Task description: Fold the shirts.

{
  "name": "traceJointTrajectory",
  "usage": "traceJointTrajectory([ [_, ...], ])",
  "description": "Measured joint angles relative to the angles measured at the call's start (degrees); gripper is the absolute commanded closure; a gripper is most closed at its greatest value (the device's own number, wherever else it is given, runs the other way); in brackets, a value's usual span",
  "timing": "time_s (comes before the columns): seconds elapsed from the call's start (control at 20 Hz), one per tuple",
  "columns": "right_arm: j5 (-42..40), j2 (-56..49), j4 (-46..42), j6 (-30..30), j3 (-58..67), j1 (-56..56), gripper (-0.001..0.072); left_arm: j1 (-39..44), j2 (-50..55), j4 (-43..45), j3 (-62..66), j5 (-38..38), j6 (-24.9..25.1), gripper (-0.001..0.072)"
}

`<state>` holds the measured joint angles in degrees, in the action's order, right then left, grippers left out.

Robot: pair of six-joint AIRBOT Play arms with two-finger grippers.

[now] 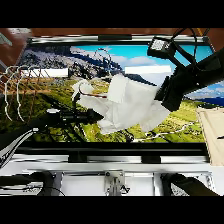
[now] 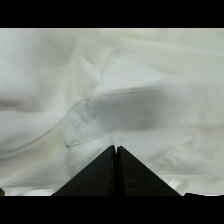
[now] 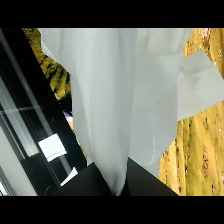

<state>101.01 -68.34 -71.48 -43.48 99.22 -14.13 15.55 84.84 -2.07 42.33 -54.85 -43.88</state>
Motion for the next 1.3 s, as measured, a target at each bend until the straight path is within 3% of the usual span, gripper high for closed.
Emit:
traceJointTrajectory([
  [0.4, 0.0, 0.0, 0.0, -0.4, 0.0, 0.0, 0.0641, -6.7, -0.1, -7.3, 0.0, -3.9, 5.4, 0.0667],
  [0.75, 1.6, 0.0, 2.4, -0.4, 0.0, 0.0, 0.0641, -16.6, -1.4, -8.9, 0.2, -6.3, 6.2, 0.0667],
  [1.3, 3.3, 0.0, 2.2, -0.9, 0.0, 0.0, 0.0642, -20.6, -2.0, -9.0, 7.6, -9.0, 6.2, 0.0667],
])
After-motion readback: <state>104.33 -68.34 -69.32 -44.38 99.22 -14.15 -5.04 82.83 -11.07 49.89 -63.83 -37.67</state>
